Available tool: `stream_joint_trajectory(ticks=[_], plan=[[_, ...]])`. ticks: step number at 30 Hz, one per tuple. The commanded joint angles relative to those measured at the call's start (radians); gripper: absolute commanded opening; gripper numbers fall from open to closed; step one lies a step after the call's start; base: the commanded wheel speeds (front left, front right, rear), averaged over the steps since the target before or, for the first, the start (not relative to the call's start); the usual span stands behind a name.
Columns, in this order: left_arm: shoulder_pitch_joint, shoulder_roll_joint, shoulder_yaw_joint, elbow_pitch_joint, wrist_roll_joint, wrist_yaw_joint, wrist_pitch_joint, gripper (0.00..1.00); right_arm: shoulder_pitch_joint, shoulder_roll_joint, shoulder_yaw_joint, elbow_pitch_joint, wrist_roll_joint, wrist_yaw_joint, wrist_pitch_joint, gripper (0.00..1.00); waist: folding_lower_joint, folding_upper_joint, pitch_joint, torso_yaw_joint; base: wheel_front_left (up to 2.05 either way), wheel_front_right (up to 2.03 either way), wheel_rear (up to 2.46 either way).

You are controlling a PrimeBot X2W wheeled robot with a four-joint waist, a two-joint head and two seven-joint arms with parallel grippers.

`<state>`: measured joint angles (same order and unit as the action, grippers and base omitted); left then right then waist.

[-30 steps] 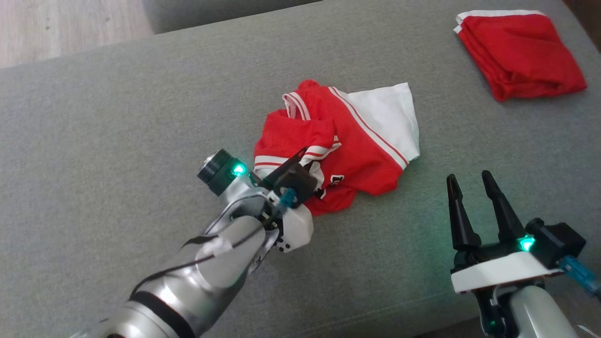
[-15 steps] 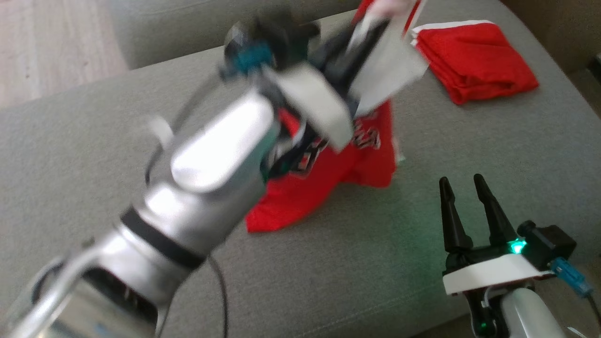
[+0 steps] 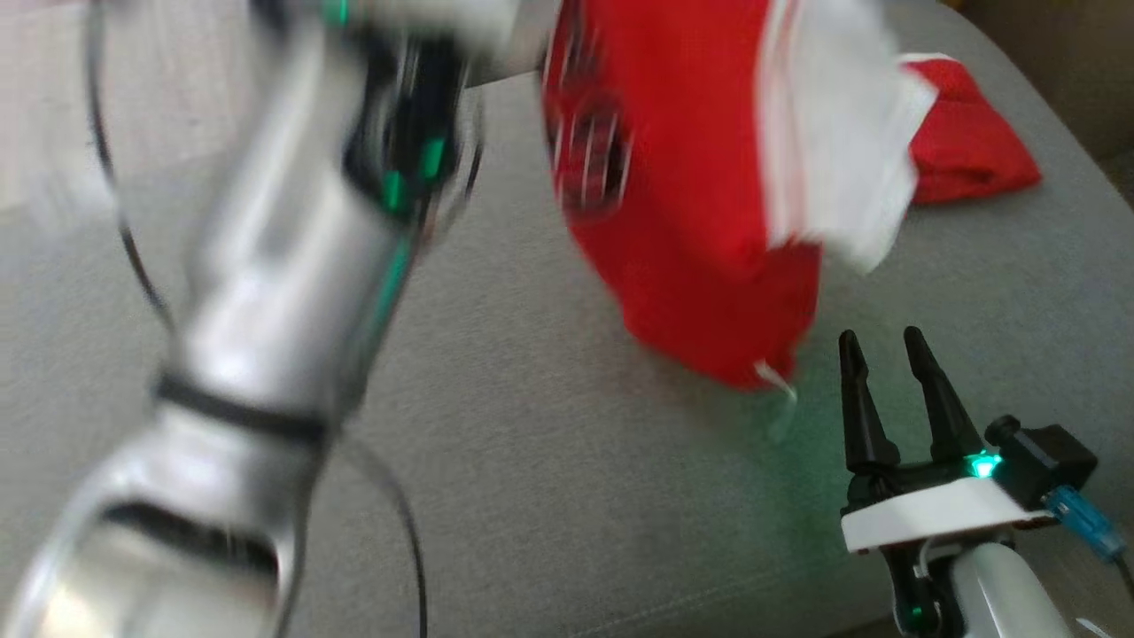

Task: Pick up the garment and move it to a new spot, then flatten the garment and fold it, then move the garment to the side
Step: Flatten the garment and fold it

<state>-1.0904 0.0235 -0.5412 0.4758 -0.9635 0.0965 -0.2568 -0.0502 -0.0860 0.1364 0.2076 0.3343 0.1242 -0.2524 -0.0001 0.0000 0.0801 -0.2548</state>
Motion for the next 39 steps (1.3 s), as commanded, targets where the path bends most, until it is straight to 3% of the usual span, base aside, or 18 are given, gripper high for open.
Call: stream_joint_trajectory(ticks=[1, 7, 13, 18, 19, 20, 21, 22, 23, 28, 31, 36, 39], plan=[[0.069, 0.027, 0.053, 0.003, 0.02, 0.006, -0.005, 0.0, -0.02, 0.001, 0.021, -0.035, -0.003, 0.007, -0.009, 1.0, 0.0001, 0.0, -0.007, 0.029, 0.0, 0.0, 0.0], [0.387, 0.03, 0.222, 0.058, 0.139, -0.01, -0.005, 0.0, -0.005, -0.002, 0.008, -0.046, -0.009, 0.007, -0.009, 1.0, 0.0001, 0.0, -0.007, 0.101, 0.0, 0.0, 0.0], [0.644, 0.029, 0.407, -0.039, 0.328, -0.041, -0.005, 0.0, 0.012, -0.017, -0.01, -0.054, -0.018, 0.007, -0.009, 1.0, 0.0001, 0.0, 0.002, 0.151, 0.0, 0.0, 0.0], [0.81, 0.027, 0.49, -0.092, 0.413, -0.062, -0.005, 0.0, 0.03, -0.025, -0.016, -0.056, -0.02, 0.007, -0.009, 1.0, 0.0001, 0.0, 0.001, 0.188, 0.0, 0.0, 0.0], [0.828, 0.027, 0.492, -0.095, 0.41, -0.066, -0.005, 0.07, 0.032, -0.027, -0.016, -0.056, -0.021, 0.007, -0.009, 1.0, 0.0001, 0.0, 0.001, 0.193, 0.0, 0.0, 0.0], [0.843, 0.027, 0.492, -0.099, 0.415, -0.069, -0.005, 0.26, 0.035, -0.028, -0.015, -0.056, -0.021, 0.007, -0.009, 1.0, 0.0001, 0.0, 0.001, 0.197, 0.0, 0.0, 0.0], [0.855, 0.027, 0.493, -0.107, 0.43, -0.071, -0.005, 0.47, 0.036, -0.029, -0.014, -0.056, -0.021, 0.007, -0.009, 1.0, 0.0001, 0.0, 0.001, 0.2, 0.0, 0.0, 0.0], [0.868, 0.027, 0.493, -0.111, 0.431, -0.07, -0.005, 0.94, 0.037, -0.03, -0.014, -0.056, -0.021, 0.007, -0.009, 1.0, 0.0001, 0.0, 0.0, 0.202, 0.0, 0.0, 0.0], [0.878, 0.027, 0.495, -0.12, 0.443, -0.064, -0.005, 1.0, 0.039, -0.03, -0.014, -0.056, -0.021, 0.007, -0.009, 1.0, 0.0001, 0.0, -0.001, 0.204, 0.0, 0.0, 0.0], [0.905, 0.044, 0.501, -0.266, 0.666, -0.015, -0.005, 1.0, 0.045, -0.034, -0.011, -0.059, -0.021, 0.007, -0.009, 1.0, 0.0001, 0.0, -0.002, 0.205, 0.0, 0.0, 0.0], [0.876, 0.076, 0.429, -0.345, 0.829, -0.009, -0.005, 1.0, 0.044, -0.041, -0.011, -0.062, -0.02, 0.007, -0.009, 1.0, 0.0001, 0.0, 0.012, 0.204, 0.0, 0.0, 0.0], [0.722, 0.066, 0.239, -0.27, 0.963, -0.083, 0.014, 1.0, 0.021, -0.054, 0.005, -0.067, -0.015, 0.007, -0.009, 1.0, 0.0001, 0.0, 0.059, 0.182, 0.0, 0.0, 0.0], [0.634, 0.049, 0.177, -0.19, 0.978, -0.113, 0.054, 1.0, 0.006, -0.061, 0.013, -0.071, -0.012, 0.007, -0.009, 1.0, 0.0001, 0.0, 0.089, 0.168, 0.0, 0.0, 0.0]])
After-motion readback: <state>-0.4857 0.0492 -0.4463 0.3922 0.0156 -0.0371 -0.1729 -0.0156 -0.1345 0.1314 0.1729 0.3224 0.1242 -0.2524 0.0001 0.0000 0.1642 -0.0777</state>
